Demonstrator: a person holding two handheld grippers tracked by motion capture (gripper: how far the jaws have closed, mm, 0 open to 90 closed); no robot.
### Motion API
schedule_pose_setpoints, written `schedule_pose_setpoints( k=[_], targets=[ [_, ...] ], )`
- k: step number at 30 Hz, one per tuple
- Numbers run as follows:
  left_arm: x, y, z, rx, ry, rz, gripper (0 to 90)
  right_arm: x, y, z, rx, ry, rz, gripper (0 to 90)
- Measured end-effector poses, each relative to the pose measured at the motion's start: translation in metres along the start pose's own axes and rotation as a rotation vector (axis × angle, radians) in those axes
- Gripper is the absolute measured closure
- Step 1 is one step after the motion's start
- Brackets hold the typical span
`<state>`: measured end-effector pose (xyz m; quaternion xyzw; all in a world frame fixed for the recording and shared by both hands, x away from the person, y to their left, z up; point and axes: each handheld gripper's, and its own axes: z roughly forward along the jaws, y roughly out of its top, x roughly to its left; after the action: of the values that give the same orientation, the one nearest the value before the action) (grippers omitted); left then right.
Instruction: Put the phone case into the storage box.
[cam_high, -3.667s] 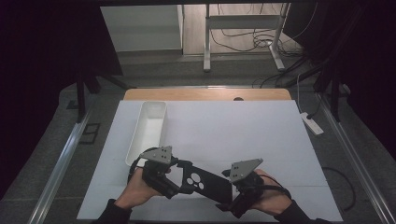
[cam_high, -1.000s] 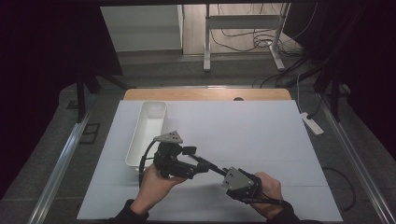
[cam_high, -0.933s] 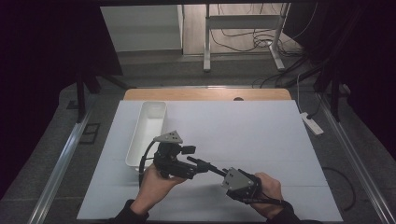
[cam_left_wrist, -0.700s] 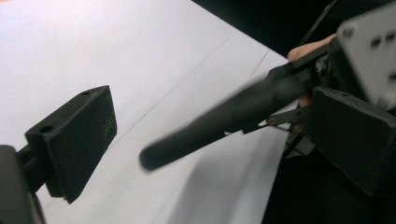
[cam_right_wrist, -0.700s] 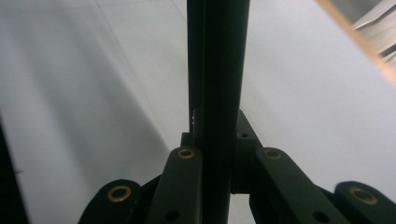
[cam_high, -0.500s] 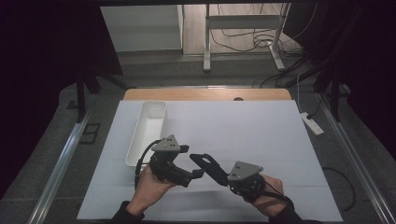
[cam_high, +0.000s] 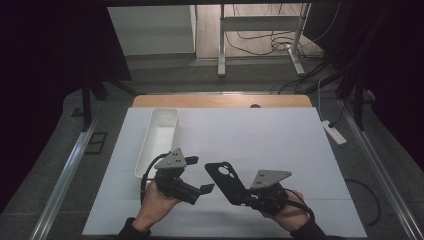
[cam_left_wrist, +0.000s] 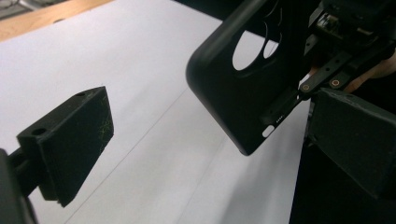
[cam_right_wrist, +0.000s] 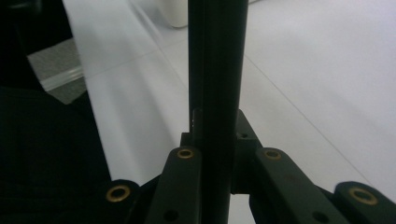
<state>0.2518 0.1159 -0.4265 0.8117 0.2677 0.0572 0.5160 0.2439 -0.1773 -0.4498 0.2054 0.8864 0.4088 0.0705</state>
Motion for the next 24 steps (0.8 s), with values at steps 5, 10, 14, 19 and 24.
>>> schedule_pose_setpoints(
  k=[5,10,14,19,24],
  targets=[
    [0.003,-0.004,0.000,-0.008,-0.010,-0.016,0.0,0.000,-0.001,-0.001,-0.028,0.053,0.014,84.4],
    [0.004,-0.005,0.002,-0.004,-0.003,-0.028,2.5,0.001,-0.003,0.000,-0.032,0.071,0.017,84.4],
    [0.004,-0.008,0.003,-0.006,-0.020,-0.032,12.6,0.001,-0.003,-0.001,-0.039,0.072,0.021,84.4],
    [0.008,-0.011,0.000,-0.032,-0.063,-0.059,30.3,0.000,-0.003,-0.001,-0.044,0.074,0.026,84.5],
    [0.008,-0.011,-0.001,-0.043,-0.091,-0.065,42.6,0.001,-0.003,-0.001,-0.045,0.074,0.027,84.5]
  ],
)
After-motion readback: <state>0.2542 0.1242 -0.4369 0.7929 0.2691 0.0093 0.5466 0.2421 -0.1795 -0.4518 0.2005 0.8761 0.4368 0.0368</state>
